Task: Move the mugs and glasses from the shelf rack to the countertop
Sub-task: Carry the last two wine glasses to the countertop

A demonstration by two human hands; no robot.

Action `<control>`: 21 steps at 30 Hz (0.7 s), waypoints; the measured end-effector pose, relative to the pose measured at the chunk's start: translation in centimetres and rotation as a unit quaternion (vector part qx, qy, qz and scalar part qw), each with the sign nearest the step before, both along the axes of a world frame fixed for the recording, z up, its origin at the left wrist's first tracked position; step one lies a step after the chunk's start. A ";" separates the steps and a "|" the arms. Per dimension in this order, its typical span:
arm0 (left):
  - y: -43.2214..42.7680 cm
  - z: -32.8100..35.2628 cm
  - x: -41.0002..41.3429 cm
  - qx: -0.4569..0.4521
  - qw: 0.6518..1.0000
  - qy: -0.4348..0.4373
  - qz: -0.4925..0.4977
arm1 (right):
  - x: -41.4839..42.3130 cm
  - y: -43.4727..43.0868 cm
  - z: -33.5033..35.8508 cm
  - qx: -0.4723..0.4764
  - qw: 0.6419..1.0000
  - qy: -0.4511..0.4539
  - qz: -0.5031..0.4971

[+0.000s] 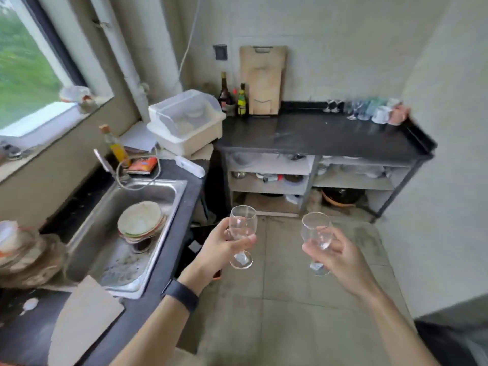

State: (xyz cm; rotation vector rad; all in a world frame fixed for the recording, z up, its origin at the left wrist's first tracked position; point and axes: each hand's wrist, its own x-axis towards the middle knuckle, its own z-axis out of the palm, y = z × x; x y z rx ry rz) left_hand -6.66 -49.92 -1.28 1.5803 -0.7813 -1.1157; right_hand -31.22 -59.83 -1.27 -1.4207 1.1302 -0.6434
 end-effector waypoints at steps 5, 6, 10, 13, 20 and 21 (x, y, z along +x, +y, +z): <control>-8.0 -1.3 -4.7 0.010 0.995 0.009 -0.094 | -6.0 -3.5 -0.7 -0.004 0.996 0.002 -0.085; -9.9 -1.5 -5.6 0.014 0.994 0.006 -0.106 | -6.9 -4.3 -1.0 -0.003 0.995 0.005 -0.101; -16.2 -2.4 -7.7 0.022 0.988 0.009 -0.151 | -8.4 -8.0 -2.2 0.005 0.990 0.011 -0.137; -21.4 -2.5 -8.5 0.016 0.984 0.008 -0.179 | -8.8 -11.5 -2.6 0.008 0.986 0.021 -0.162; -32.4 -1.5 -8.5 0.011 0.975 -0.013 -0.221 | -10.0 -20.6 -2.3 -0.004 0.980 0.046 -0.194; -33.8 -1.3 -8.3 0.015 0.974 -0.023 -0.223 | -10.1 -22.0 -2.0 -0.007 0.980 0.049 -0.191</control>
